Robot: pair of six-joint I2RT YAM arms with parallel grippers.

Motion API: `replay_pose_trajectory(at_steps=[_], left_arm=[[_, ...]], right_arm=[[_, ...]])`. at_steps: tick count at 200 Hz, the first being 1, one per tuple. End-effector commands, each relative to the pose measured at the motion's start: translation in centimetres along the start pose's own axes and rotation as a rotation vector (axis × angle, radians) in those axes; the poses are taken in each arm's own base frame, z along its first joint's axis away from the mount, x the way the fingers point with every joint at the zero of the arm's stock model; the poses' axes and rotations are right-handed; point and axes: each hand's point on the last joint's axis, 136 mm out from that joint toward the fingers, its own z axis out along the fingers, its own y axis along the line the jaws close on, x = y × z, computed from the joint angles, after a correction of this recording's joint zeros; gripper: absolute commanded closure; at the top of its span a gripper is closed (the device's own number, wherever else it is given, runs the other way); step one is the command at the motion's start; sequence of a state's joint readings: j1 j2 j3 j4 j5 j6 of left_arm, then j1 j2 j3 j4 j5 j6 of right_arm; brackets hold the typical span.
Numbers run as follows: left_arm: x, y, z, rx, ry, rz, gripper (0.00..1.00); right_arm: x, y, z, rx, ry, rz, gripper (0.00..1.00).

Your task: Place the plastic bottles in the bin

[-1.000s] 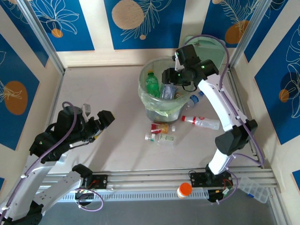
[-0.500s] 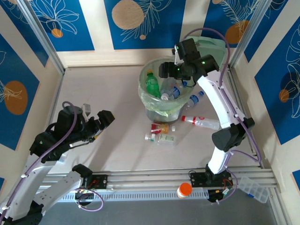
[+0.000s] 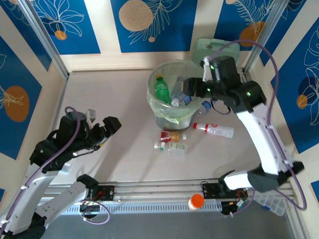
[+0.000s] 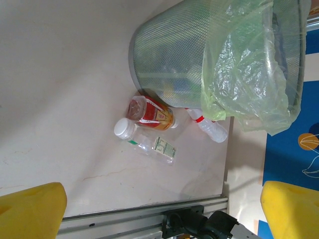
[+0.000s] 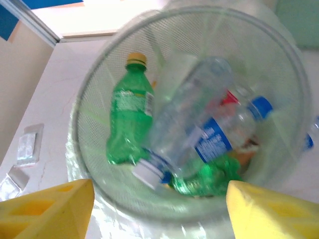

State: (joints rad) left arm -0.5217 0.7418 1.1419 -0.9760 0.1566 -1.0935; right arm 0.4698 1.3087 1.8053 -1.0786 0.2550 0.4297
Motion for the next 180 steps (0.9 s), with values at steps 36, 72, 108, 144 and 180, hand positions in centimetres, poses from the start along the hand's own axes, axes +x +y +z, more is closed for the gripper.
replay_pose_trajectory(at_steps=[36,72,108,144,180], left_arm=[[-0.4,-0.3,-1.7,0.011,-0.035,-0.015,0.01],[-0.3,0.3,-1.4,0.003,-0.043,-0.041,0.01],[-0.3,0.9,-1.2,-0.006,-0.049,-0.061,0.01],[-0.1,0.8,-0.7,-0.005,-0.028,-0.060,0.01],[0.1,0.9,-0.3,-0.014,-0.013,-0.060,0.01]], right_arm=[[6.2,-9.0,-2.6,0.182,0.014,0.455,0.29],[9.5,-13.9,-2.3,0.392,0.002,0.696,0.26],[13.7,-17.4,0.1,0.560,0.066,1.058,0.26],[15.8,-19.4,4.1,0.574,0.106,1.290,0.21],[17.5,-21.5,7.1,0.605,0.138,1.473,0.10]])
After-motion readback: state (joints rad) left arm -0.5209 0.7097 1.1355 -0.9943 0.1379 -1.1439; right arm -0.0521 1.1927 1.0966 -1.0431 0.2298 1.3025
